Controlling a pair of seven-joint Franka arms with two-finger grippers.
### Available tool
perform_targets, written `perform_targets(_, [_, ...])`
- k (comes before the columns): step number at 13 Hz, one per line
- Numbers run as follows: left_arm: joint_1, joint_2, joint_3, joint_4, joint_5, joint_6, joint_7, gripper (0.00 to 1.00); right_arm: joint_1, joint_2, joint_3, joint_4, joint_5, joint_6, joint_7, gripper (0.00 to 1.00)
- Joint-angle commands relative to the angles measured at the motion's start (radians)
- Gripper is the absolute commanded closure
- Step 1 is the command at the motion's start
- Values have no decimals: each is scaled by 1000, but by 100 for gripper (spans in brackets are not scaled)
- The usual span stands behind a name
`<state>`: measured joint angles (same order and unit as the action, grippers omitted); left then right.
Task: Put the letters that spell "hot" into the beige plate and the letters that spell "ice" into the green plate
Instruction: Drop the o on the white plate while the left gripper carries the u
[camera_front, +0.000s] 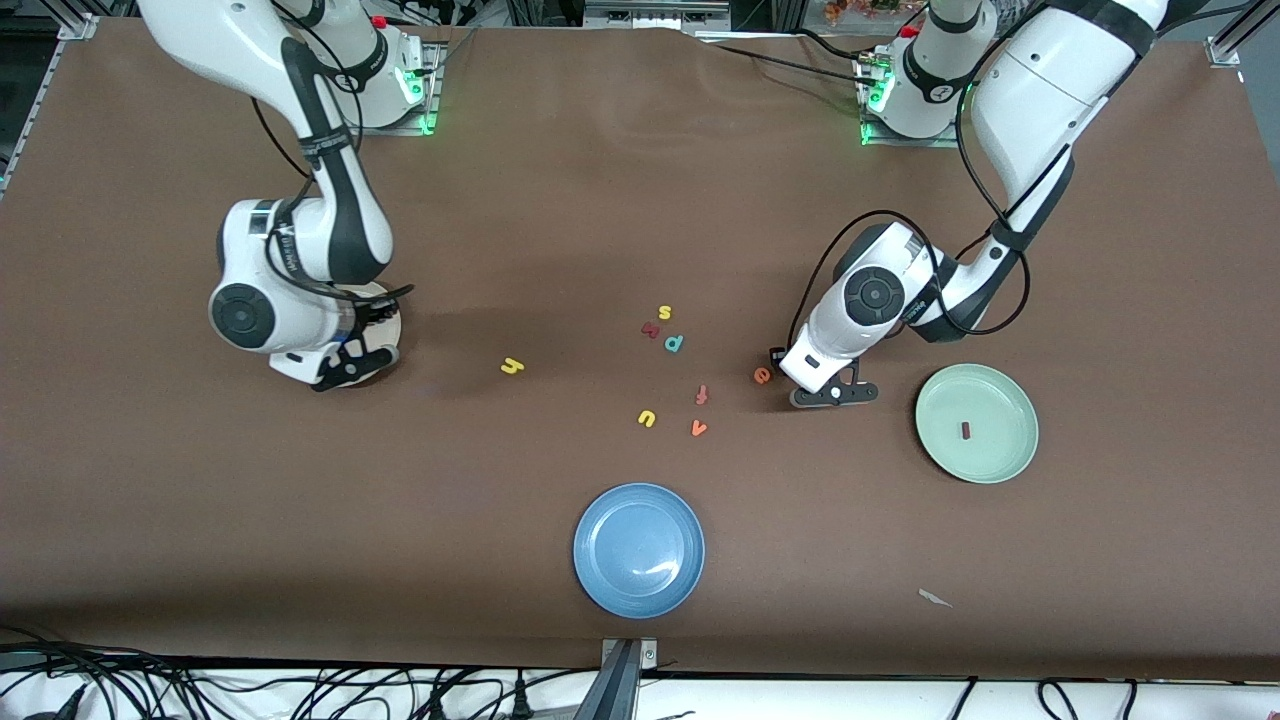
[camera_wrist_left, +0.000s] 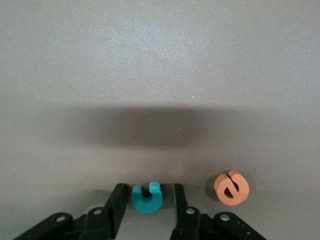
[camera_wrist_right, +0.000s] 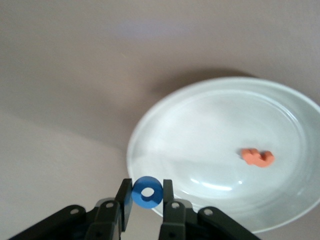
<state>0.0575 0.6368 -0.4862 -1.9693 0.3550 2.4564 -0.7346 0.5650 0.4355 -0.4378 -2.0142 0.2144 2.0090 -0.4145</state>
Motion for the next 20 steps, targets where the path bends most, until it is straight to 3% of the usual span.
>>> perform_targets(1, [-18, 12, 11, 18, 41, -5, -25, 58, 6, 26, -38, -29, -7, 7, -73, 74])
perform_targets(2, [-18, 12, 11, 15, 41, -5, -25, 59, 1, 40, -50, -29, -6, 8, -101, 72])
perform_targets(5, [-16, 12, 12, 10, 70, -5, -28, 65, 1, 37, -53, -28, -3, 2, -101, 27])
perform_targets(6, [-16, 12, 12, 10, 81, -5, -35, 67, 1, 32, -53, -26, 0, -1, -99, 21])
perform_targets(10, [-11, 12, 12, 12, 82, -17, -37, 74, 22, -21, -29, 14, 78, -4, -44, 19])
perform_targets(11, [-10, 6, 12, 16, 82, -36, -37, 77, 23, -33, -25, 41, 82, -4, -44, 0])
perform_targets(14, [1, -11, 11, 21, 82, -66, -23, 81, 21, -77, -77, 104, 79, -29, -59, 0])
perform_targets(15, [4, -25, 11, 26, 82, -89, -13, 83, 21, -78, -90, 130, 72, -85, -58, 0])
perform_targets(18, [59, -68, 8, 73, 81, -224, 125, 83, -13, -28, -182, 319, 66, -422, -52, 0])
perform_targets(20, [128, -89, 8, 75, 81, -237, 254, 84, -49, 25, -206, 380, 27, -469, -47, 0])
